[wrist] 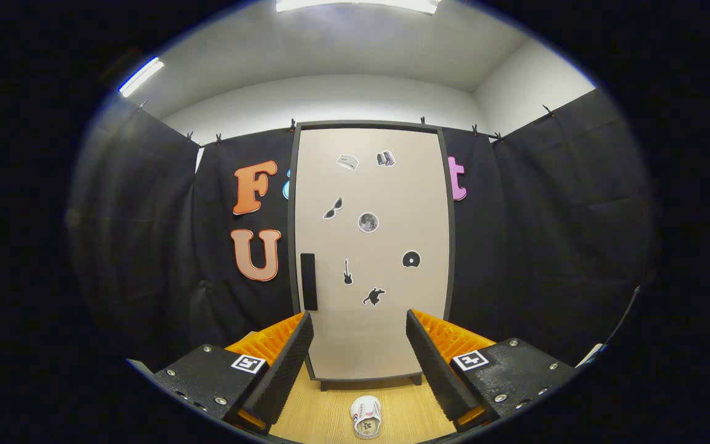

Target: Open the shoe cabinet door, grab the shoes and put them into the shoe cabinet, then close the shoe cabinet door.

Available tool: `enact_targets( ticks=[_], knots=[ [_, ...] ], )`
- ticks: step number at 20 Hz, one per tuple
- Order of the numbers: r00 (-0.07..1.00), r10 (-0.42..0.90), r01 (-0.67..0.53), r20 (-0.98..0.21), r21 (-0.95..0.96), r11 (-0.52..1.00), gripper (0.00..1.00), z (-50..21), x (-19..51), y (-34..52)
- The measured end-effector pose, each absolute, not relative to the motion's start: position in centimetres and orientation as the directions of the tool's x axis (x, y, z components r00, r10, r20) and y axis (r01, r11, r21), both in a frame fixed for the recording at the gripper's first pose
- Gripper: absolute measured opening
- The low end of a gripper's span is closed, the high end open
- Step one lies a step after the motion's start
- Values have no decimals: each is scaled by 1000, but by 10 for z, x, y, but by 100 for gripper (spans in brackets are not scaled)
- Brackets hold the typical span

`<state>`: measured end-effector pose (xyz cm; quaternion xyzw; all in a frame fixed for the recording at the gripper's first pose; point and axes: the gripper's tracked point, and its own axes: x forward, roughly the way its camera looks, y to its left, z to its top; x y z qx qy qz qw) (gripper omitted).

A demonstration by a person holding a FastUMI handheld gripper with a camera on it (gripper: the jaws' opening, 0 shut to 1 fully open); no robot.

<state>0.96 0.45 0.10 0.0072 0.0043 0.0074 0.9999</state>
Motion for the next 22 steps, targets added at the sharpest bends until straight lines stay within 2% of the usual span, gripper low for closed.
enact_targets(
  ticks=[8,22],
  knots=[
    [997,79,-79,-13,16,997,95,0,40,36],
    [980,198,-199,-26,-26,980,95,-16,158,112]
  ],
)
